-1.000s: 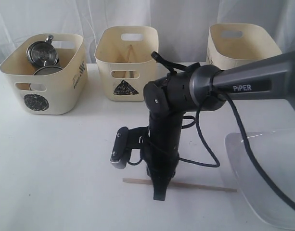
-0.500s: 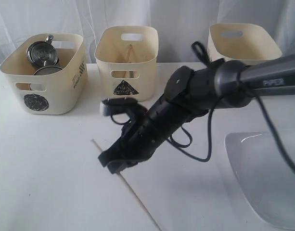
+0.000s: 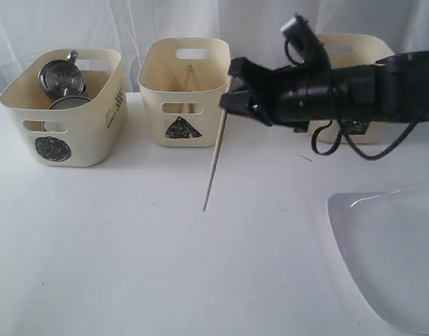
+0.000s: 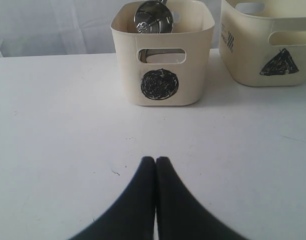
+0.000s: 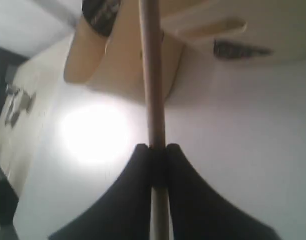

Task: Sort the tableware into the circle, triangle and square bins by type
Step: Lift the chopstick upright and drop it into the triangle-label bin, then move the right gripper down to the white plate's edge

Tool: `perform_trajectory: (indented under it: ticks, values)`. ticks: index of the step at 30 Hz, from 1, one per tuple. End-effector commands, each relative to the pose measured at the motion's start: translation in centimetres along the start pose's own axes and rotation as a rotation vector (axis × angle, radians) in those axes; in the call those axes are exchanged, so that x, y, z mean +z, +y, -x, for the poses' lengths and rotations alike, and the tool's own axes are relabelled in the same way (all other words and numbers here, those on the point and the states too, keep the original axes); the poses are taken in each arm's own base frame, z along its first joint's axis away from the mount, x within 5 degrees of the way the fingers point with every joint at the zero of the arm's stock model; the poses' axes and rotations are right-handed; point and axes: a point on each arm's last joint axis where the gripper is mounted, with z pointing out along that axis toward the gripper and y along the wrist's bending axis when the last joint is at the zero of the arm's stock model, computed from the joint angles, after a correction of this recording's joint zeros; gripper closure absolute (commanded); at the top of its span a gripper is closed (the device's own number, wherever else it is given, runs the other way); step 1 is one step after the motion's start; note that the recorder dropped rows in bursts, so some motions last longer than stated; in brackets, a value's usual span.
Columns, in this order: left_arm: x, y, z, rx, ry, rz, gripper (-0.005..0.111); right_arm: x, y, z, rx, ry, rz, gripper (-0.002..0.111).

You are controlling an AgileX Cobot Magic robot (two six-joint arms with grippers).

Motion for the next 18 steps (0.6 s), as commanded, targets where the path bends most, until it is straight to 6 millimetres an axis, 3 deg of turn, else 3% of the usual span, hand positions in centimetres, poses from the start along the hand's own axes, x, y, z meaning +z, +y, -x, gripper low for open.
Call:
perform_trajectory:
  ticks: [1, 6, 12, 16, 18]
  values:
    - [0.0, 0.0, -0.1, -0.015, 0.001, 0.001, 0.107, -0.8, -0.3, 4.5, -0.037, -0.168, -0.022, 0.108]
    - [0.0, 0.0, -0.1, -0.015, 0.001, 0.001, 0.107, 0.8, 0.7, 9.3, -0.107, -0.255, 0.046, 0.108]
    - [0.0, 0.0, -0.1, -0.015, 0.001, 0.001, 0.107, 6.6, -0.5, 14.4, -0.148, -0.355, 0.089, 0.108]
    - [0.0, 0.0, -0.1, -0.015, 0.001, 0.001, 0.107, 10.9, -1.8, 15.6, -0.186, -0.409, 0.085, 0.107]
    - [0.0, 0.0, -0.1, -0.015, 0.001, 0.001, 0.107, 12.0, -2.0, 15.4, -0.212, -0.406, 0.085, 0.099]
